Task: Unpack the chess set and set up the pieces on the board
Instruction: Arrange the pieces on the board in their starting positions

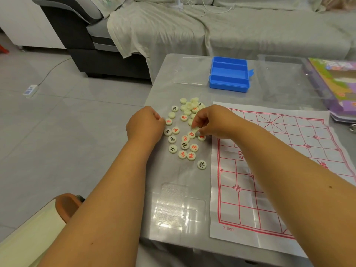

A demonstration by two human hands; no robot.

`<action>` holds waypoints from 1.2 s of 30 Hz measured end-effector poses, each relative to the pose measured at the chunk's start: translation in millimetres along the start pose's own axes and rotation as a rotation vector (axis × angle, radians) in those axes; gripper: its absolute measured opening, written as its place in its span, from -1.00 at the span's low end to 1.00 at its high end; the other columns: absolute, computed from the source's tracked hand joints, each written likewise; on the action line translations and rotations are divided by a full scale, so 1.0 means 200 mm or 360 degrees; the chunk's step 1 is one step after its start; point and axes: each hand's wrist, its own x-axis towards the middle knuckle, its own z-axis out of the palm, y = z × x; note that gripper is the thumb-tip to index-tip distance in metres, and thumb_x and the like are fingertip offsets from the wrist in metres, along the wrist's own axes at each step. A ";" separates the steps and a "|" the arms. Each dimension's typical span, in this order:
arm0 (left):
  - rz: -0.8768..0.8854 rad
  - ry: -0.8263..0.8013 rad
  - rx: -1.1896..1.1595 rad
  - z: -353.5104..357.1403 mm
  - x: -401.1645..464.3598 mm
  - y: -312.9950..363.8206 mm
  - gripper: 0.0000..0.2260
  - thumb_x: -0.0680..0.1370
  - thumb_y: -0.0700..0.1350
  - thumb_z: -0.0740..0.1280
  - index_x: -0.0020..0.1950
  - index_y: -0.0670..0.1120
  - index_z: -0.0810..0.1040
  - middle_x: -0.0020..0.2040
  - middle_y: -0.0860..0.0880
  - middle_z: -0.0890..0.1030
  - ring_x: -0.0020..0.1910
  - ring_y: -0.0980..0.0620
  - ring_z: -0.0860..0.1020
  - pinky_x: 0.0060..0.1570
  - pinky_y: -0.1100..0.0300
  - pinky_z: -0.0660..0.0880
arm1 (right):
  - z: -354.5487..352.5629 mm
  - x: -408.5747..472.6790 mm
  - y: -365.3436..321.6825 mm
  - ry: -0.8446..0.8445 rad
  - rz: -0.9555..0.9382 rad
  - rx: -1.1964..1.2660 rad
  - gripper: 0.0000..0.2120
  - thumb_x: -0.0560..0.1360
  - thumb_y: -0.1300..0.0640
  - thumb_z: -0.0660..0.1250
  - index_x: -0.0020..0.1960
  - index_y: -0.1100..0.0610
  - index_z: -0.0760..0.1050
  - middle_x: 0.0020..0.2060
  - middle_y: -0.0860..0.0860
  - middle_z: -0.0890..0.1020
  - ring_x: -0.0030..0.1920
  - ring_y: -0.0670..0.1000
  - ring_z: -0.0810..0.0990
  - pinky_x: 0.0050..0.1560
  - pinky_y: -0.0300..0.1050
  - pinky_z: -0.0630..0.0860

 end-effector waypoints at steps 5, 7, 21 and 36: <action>0.0316 -0.0180 -0.0186 -0.04 -0.07 0.07 -0.94 0.50 -0.06 0.37 -0.16 -0.02 0.58 -0.30 0.10 0.54 -0.28 0.11 0.49 -0.31 0.23 0.38 | 0.00 -0.01 0.01 -0.0073 -0.0043 -0.0043 -0.78 0.44 0.20 0.42 0.05 -0.02 0.55 -0.23 -0.10 0.52 -0.24 -0.12 0.46 -0.22 -0.34 0.40; 0.0355 -0.0214 -0.0209 -0.05 -0.09 0.07 -0.92 0.50 -0.06 0.38 -0.17 -0.02 0.59 -0.31 0.10 0.54 -0.31 0.13 0.47 -0.33 0.24 0.38 | -0.01 -0.01 0.01 -0.0106 -0.0044 -0.0054 -0.78 0.44 0.22 0.42 0.03 -0.02 0.55 -0.22 -0.09 0.52 -0.24 -0.11 0.46 -0.22 -0.33 0.40; 0.0161 -0.0136 -0.0031 0.08 0.09 0.04 -0.72 0.50 0.02 0.35 0.18 0.00 0.53 0.11 -0.04 0.55 0.10 -0.09 0.52 0.07 -0.03 0.52 | -0.01 -0.02 0.00 -0.0127 0.0023 -0.0135 -0.90 0.44 0.16 0.43 -0.08 0.06 0.54 -0.26 -0.09 0.51 -0.24 -0.11 0.45 -0.24 -0.29 0.37; 0.0099 -0.0099 -0.0029 0.05 0.11 0.09 -0.82 0.54 -0.16 0.26 -0.12 -0.17 0.63 -0.27 -0.06 0.60 -0.26 -0.03 0.53 -0.37 0.20 0.43 | -0.03 -0.01 0.04 0.0356 0.0056 0.0109 -0.83 0.45 0.25 0.34 -0.02 0.04 0.56 -0.16 -0.05 0.56 -0.13 -0.06 0.52 -0.12 -0.26 0.46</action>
